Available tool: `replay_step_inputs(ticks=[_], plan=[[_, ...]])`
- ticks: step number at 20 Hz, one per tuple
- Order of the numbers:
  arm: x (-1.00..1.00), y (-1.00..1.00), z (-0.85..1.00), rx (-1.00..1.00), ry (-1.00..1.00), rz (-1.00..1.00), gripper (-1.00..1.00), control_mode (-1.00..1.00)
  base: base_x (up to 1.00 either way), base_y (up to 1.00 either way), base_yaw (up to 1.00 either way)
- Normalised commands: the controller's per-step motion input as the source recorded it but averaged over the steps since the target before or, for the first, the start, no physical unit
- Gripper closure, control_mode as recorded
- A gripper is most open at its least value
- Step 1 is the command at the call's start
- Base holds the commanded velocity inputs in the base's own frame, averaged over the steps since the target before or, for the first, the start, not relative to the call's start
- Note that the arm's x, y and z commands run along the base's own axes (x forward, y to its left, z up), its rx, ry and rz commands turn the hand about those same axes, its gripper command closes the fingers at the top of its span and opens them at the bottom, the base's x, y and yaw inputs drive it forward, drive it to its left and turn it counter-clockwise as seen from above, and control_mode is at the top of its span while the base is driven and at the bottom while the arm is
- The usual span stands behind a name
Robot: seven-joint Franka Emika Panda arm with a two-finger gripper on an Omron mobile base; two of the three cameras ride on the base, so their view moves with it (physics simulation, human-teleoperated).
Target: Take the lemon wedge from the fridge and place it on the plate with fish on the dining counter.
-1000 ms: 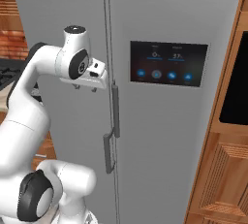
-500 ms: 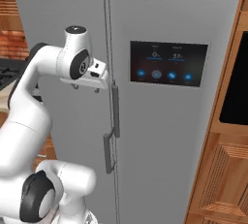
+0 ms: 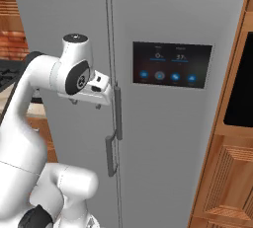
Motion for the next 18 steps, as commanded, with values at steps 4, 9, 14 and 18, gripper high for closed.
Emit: replay_step_inputs(ticks=[4,9,14,18], plan=[[-0.43,-0.67,-0.14,0.00,-0.01,-0.03,-1.00,-1.00,0.00,0.00,0.00],[0.19,-0.59,-0.08,0.00,-0.07,-0.13,-1.00,-1.00,0.00,0.00,0.00],[0.00,0.00,0.00,0.00,0.00,0.00,-1.00,-1.00,0.00,0.00,0.00],[0.00,0.00,0.00,0.00,0.00,0.00,-1.00,-1.00,0.00,0.00,0.00]])
